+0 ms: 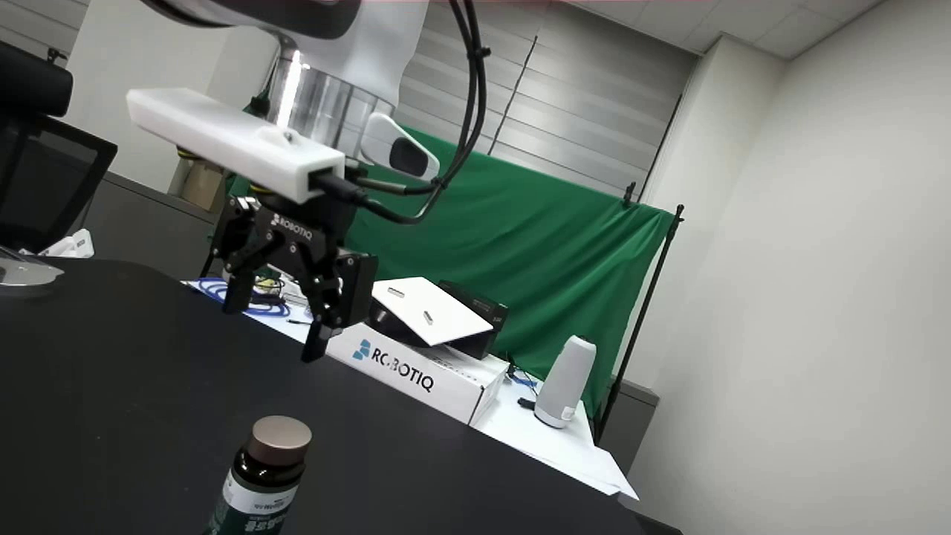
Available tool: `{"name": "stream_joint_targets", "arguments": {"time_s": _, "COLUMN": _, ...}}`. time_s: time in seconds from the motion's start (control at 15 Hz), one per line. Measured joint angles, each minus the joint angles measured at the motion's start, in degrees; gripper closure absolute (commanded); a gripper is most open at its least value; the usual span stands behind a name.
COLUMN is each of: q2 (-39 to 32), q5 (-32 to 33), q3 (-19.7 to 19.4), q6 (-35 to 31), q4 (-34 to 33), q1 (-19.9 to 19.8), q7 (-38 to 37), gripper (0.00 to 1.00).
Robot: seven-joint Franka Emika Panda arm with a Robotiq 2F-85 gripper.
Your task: Move the bottle backwards then place it on top of the silver object
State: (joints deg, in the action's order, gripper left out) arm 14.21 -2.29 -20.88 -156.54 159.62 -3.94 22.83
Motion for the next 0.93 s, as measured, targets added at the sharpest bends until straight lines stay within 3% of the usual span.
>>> {"name": "stream_joint_targets", "arguments": {"time_s": 0.47, "q2": -1.17, "q5": -0.05, "q3": 0.27, "q6": -0.26, "q4": -0.49, "q1": -0.06, "q7": 0.0, "gripper": 0.0}}
{"name": "stream_joint_targets", "arguments": {"time_s": 0.93, "q2": -4.45, "q5": 0.3, "q3": 3.72, "q6": -0.22, "q4": -1.09, "q1": -1.99, "q7": -0.67, "gripper": 0.0}}
